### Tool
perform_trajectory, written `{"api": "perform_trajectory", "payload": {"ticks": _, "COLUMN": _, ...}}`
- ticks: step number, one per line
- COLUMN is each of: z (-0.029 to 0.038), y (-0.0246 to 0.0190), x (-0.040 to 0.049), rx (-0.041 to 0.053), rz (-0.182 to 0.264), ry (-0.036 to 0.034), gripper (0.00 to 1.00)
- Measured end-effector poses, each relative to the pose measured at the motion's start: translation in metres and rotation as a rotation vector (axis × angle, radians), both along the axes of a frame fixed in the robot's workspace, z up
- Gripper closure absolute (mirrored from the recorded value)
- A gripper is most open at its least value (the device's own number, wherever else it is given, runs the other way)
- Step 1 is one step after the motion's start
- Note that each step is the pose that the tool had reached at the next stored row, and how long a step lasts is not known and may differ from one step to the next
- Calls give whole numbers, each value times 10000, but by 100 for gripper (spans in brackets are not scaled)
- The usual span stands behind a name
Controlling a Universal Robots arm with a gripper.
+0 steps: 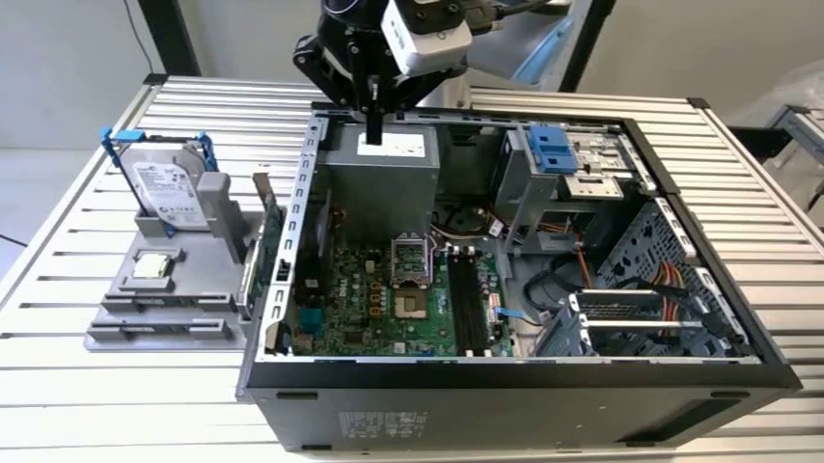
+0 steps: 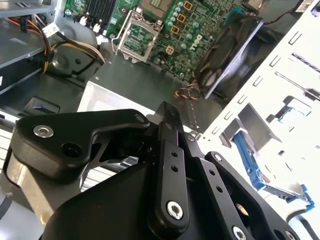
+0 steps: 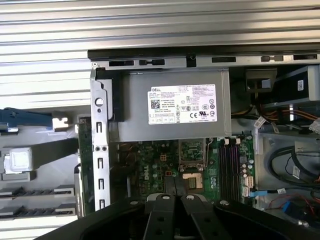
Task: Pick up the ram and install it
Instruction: 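Reach for the ram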
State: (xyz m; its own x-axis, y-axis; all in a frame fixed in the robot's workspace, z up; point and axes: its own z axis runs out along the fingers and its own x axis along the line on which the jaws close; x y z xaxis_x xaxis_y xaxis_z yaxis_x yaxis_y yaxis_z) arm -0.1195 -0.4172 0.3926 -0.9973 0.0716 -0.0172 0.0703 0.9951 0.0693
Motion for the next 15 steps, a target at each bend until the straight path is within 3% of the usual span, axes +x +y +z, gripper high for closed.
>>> {"api": "perform_trajectory", "payload": {"ticks": 15, "z": 0, "y": 0, "x": -156, "rx": 0, "rz": 0, "ry": 0, "gripper": 100}}
